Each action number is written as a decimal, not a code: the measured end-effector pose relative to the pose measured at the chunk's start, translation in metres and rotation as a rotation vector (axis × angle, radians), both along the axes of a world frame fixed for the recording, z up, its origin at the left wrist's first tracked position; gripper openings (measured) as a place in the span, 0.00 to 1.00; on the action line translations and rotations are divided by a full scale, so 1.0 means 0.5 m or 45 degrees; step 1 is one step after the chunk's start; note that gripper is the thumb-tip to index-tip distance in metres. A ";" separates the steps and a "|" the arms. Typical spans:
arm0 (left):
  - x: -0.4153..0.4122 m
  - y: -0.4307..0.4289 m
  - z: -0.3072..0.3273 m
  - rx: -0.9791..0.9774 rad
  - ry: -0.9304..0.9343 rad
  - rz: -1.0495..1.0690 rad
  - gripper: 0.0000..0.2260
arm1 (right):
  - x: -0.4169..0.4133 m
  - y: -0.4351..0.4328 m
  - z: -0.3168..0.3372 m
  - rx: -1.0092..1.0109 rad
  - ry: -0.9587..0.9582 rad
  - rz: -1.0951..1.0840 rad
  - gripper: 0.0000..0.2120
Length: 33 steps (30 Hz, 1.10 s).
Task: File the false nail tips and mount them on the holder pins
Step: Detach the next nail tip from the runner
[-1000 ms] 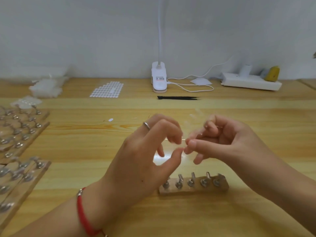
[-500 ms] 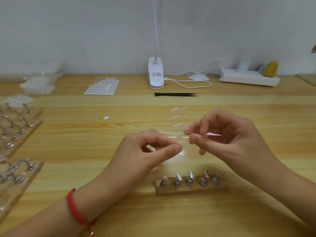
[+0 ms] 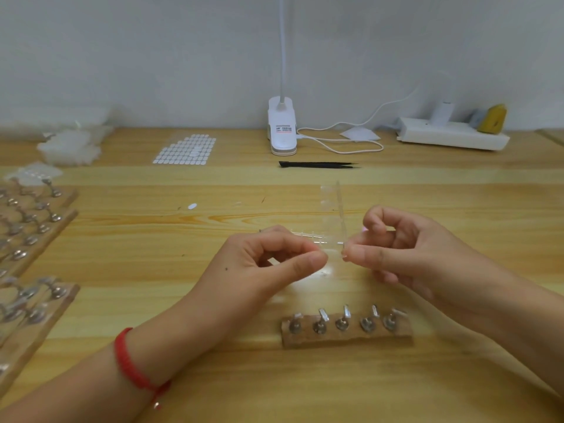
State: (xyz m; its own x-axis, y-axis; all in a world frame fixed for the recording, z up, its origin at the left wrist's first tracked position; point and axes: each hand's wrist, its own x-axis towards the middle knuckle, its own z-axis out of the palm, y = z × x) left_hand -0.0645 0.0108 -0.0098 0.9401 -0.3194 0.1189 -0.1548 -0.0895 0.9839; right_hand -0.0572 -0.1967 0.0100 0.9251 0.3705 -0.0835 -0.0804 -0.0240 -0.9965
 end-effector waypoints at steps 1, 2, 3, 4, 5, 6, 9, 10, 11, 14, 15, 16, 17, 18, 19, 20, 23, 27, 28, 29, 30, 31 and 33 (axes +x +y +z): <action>0.000 0.000 0.001 0.006 0.000 -0.016 0.07 | -0.001 0.002 -0.001 -0.001 0.013 0.031 0.20; -0.001 0.000 0.001 0.012 -0.001 -0.032 0.08 | -0.002 0.003 -0.001 0.003 0.022 0.056 0.18; 0.000 0.000 0.001 0.017 -0.001 -0.040 0.08 | -0.002 0.006 -0.001 0.014 0.031 0.070 0.17; 0.000 0.001 0.000 0.013 0.004 -0.033 0.08 | -0.003 0.007 -0.001 0.023 0.033 0.063 0.18; 0.000 0.001 -0.001 0.003 0.012 -0.011 0.08 | -0.003 0.008 0.000 0.024 0.026 0.034 0.20; 0.001 0.000 -0.003 -0.010 0.021 0.022 0.08 | -0.003 0.007 0.001 0.019 0.002 -0.016 0.20; 0.001 -0.003 -0.004 -0.032 0.021 0.103 0.06 | -0.005 0.010 0.005 0.011 -0.125 -0.171 0.18; -0.001 -0.004 -0.004 -0.036 0.008 0.110 0.07 | -0.006 0.012 0.005 0.002 -0.183 -0.195 0.17; -0.001 -0.004 -0.004 -0.043 0.001 0.115 0.08 | -0.008 0.015 0.004 -0.013 -0.236 -0.206 0.16; -0.002 -0.003 -0.003 -0.071 0.009 0.142 0.09 | -0.010 0.018 -0.002 -0.088 -0.325 -0.206 0.14; -0.002 -0.002 -0.003 -0.084 0.014 0.144 0.08 | -0.007 0.014 -0.007 -0.126 -0.338 -0.218 0.14; -0.002 -0.001 -0.002 -0.099 0.017 0.142 0.07 | -0.002 0.009 -0.010 -0.172 -0.345 -0.227 0.15; -0.003 -0.001 -0.001 -0.114 0.017 0.138 0.06 | 0.003 0.005 -0.014 -0.220 -0.346 -0.229 0.15; -0.004 0.000 0.000 -0.132 0.015 0.136 0.06 | 0.007 0.001 -0.016 -0.263 -0.343 -0.216 0.14; -0.005 0.000 0.002 -0.151 0.013 0.133 0.06 | 0.009 -0.002 -0.018 -0.303 -0.335 -0.190 0.13; -0.005 0.001 0.003 -0.166 0.012 0.128 0.06 | 0.011 -0.004 -0.021 -0.346 -0.325 -0.147 0.13; -0.005 0.002 0.005 -0.181 0.019 0.106 0.05 | 0.013 -0.007 -0.023 -0.527 -0.390 -0.069 0.13; -0.005 0.003 0.004 -0.195 0.046 0.111 0.05 | 0.029 -0.036 -0.005 -0.660 -0.703 -0.381 0.10; -0.005 0.003 0.004 -0.200 0.052 0.111 0.05 | 0.035 -0.047 0.001 -0.827 -0.776 -0.405 0.10; -0.005 0.003 0.004 -0.201 0.056 0.108 0.05 | 0.038 -0.056 0.004 -1.018 -0.808 -0.366 0.13; -0.004 0.003 0.005 -0.200 0.058 0.105 0.05 | 0.041 -0.063 0.003 -1.181 -0.797 -0.300 0.18; -0.004 0.003 0.005 -0.198 0.060 0.105 0.05 | 0.043 -0.065 -0.001 -1.274 -0.758 -0.238 0.22; -0.004 0.002 0.005 -0.189 0.061 0.107 0.05 | 0.043 -0.061 -0.017 -1.301 -0.763 -0.176 0.21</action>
State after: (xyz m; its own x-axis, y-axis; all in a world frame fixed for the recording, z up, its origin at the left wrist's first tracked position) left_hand -0.0664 0.0120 -0.0074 0.9685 -0.2217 0.1132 -0.1054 0.0468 0.9933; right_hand -0.0355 -0.2271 0.0017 0.9441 0.2779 0.1773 0.3271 -0.8559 -0.4006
